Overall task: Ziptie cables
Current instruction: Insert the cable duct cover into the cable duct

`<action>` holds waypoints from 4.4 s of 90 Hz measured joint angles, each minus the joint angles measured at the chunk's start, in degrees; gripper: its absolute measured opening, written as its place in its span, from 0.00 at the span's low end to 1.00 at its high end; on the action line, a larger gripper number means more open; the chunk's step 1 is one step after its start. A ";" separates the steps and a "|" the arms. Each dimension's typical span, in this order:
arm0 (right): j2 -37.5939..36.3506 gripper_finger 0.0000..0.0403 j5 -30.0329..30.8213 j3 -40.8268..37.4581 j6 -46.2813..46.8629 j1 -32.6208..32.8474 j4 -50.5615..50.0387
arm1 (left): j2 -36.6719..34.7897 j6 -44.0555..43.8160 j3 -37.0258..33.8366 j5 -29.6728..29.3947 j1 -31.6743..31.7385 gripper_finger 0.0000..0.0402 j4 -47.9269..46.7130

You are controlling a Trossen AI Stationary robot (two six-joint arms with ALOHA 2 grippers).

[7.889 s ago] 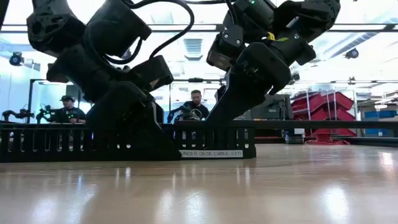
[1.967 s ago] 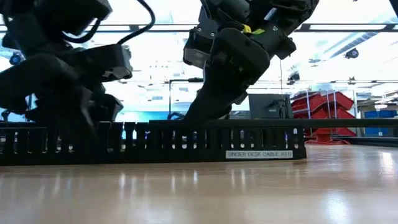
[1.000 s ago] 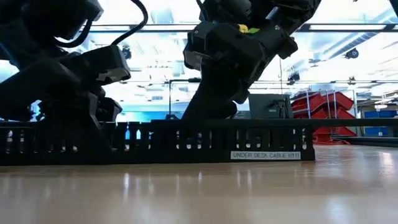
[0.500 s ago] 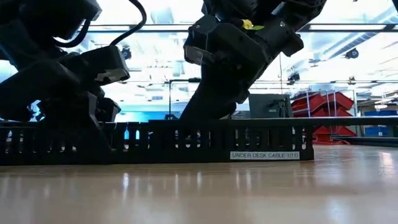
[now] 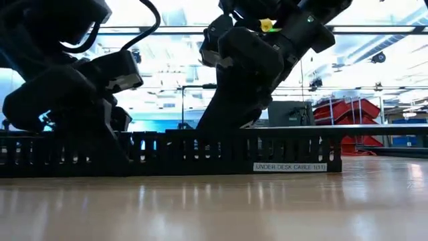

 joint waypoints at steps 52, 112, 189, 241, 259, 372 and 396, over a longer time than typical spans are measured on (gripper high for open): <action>0.13 0.55 -9.93 0.56 -7.86 -0.79 3.25 | 0.07 7.00 0.81 1.27 2.20 0.56 4.37; 0.00 0.55 -13.36 0.96 -6.95 -0.95 -2.99 | -0.39 7.74 0.31 2.40 2.51 0.56 6.92; -0.02 0.56 -9.87 0.90 -4.19 -3.05 -2.12 | -0.35 10.66 0.46 1.73 4.35 0.56 7.89; 0.54 0.64 -4.59 0.69 -9.93 -2.37 4.06 | -0.63 9.43 0.42 1.06 4.45 0.55 7.30; -1.40 0.69 -4.03 0.75 -9.61 -2.39 0.75 | -0.74 8.65 0.32 1.25 4.37 0.57 7.29; -2.95 0.57 -2.95 0.80 -11.57 -2.37 -3.39 | -0.57 8.02 -0.22 2.16 4.17 0.57 6.87; -1.54 0.61 -2.89 0.53 -11.13 -2.39 -2.01 | -0.52 8.81 -0.26 1.07 4.28 0.55 10.12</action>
